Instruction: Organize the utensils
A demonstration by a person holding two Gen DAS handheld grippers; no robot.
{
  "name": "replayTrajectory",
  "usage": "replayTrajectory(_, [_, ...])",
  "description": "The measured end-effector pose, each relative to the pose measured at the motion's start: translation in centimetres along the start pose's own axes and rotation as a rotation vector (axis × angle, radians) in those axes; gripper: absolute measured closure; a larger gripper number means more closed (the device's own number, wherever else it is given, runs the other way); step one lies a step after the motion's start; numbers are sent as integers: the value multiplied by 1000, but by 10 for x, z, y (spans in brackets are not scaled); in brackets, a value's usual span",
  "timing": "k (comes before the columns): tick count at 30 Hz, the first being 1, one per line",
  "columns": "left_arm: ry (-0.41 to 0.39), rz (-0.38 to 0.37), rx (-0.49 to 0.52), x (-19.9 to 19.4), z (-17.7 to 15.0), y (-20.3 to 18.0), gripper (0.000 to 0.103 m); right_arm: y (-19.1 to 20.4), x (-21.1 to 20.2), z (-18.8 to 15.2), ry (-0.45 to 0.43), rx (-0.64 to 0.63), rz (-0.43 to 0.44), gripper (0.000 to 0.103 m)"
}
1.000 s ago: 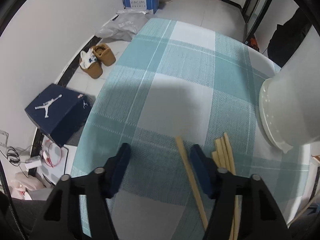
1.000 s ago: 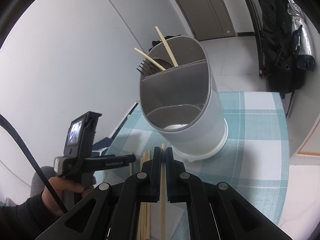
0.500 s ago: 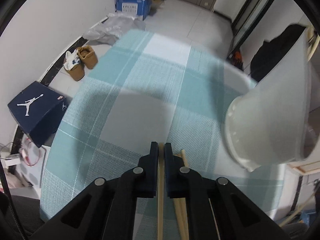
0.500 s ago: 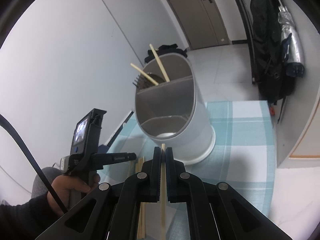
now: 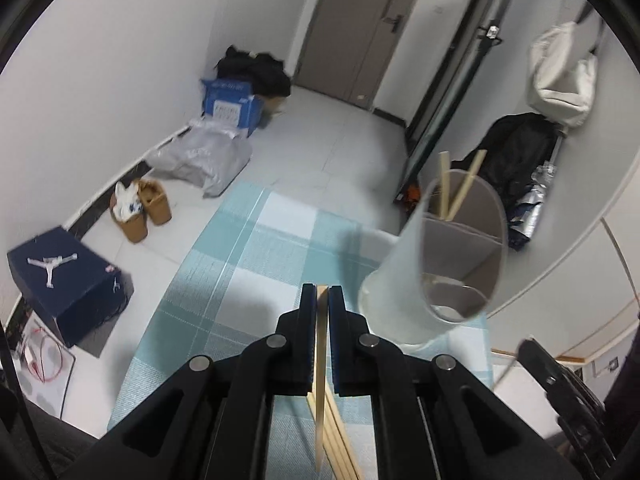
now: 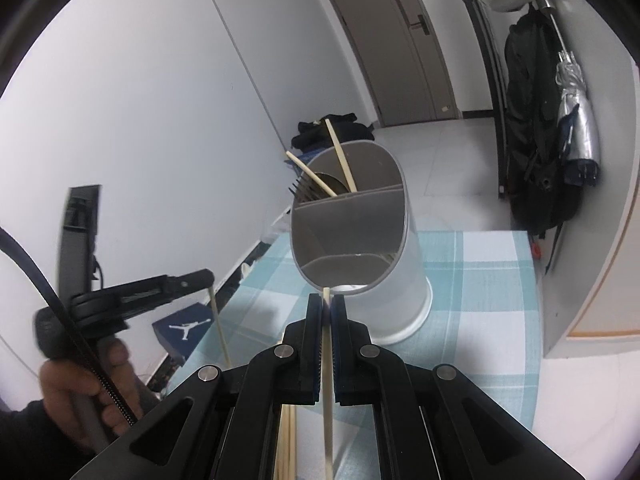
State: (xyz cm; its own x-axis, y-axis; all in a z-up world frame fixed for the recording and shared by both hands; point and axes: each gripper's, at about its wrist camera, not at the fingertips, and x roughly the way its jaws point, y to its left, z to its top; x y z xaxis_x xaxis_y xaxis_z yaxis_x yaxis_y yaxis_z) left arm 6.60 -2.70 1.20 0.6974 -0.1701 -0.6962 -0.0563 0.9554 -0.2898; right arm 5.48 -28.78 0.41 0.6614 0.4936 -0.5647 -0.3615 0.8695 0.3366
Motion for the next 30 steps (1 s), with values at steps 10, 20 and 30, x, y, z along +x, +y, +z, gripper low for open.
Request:
replayTrajectory(10, [-47,-25,111,-25,-9,-16,101,10,-16,-3,-51,-25,-30,100])
replayTrajectory(20, [-60,-50,144,-42,-10,-24,101,15,-30,-3,-90,-28,-46,100])
replayTrajectory(30, [-119,-100,153,-61,14,-43,101,15,-60,25,-184,-10,-22,100])
